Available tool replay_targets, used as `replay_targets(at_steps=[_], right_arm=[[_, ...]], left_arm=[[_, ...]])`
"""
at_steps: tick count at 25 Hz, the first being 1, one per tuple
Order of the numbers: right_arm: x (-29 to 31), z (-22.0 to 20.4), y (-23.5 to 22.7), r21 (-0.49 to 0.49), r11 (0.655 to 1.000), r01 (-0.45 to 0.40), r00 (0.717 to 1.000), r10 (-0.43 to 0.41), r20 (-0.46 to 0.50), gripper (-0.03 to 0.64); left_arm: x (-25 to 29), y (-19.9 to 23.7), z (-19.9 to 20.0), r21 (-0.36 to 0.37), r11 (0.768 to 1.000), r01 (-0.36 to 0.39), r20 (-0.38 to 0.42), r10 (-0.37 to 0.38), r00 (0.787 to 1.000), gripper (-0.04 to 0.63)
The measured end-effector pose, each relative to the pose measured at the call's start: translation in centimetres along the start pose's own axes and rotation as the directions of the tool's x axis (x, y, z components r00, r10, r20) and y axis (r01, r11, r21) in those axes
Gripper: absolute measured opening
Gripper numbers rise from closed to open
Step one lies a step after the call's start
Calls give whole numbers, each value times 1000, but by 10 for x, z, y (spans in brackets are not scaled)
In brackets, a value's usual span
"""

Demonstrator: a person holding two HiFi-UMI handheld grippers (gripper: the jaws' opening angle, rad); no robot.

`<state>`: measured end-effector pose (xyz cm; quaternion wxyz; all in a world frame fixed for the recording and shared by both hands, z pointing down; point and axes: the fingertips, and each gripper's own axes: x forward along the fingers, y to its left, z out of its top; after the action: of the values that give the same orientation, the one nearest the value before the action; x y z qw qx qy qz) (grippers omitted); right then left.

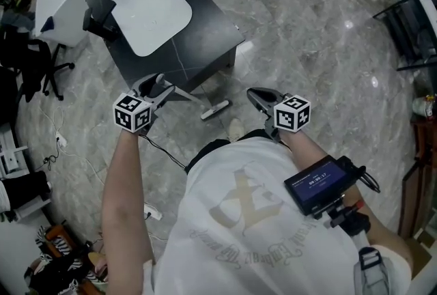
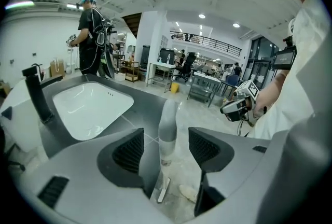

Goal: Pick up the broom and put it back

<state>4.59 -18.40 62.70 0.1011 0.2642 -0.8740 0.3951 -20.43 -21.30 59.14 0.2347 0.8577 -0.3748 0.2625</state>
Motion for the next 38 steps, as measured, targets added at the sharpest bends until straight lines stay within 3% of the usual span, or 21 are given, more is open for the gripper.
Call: replay_targets(at_steps=[6, 10, 12, 22, 27, 38], right_arm=[[16, 2, 22, -49, 998, -47, 999, 46, -24, 17], [22, 0, 46, -109, 991, -81, 996, 77, -43, 15], [23, -1, 58, -142, 986, -92, 995, 87, -44, 15], [12, -21, 135, -295, 940, -169, 986, 162, -49, 15], [-5, -43, 175, -376, 906, -193, 981, 183, -63, 15], [-33, -81, 216, -393, 900, -186, 982, 182, -50, 15]], left_arm=[[-40, 5, -22, -136, 984, -113, 66, 123, 990, 261], [-74, -11, -39, -295, 941, -163, 177, 221, 959, 245], [-85, -27, -44, -326, 930, -168, 225, 249, 942, 203], [-138, -116, -82, -356, 902, -243, 297, 356, 886, 17], [-162, -150, -99, -362, 901, -240, 326, 363, 873, 12], [-180, -197, -133, -360, 908, -214, 337, 341, 878, 12]])
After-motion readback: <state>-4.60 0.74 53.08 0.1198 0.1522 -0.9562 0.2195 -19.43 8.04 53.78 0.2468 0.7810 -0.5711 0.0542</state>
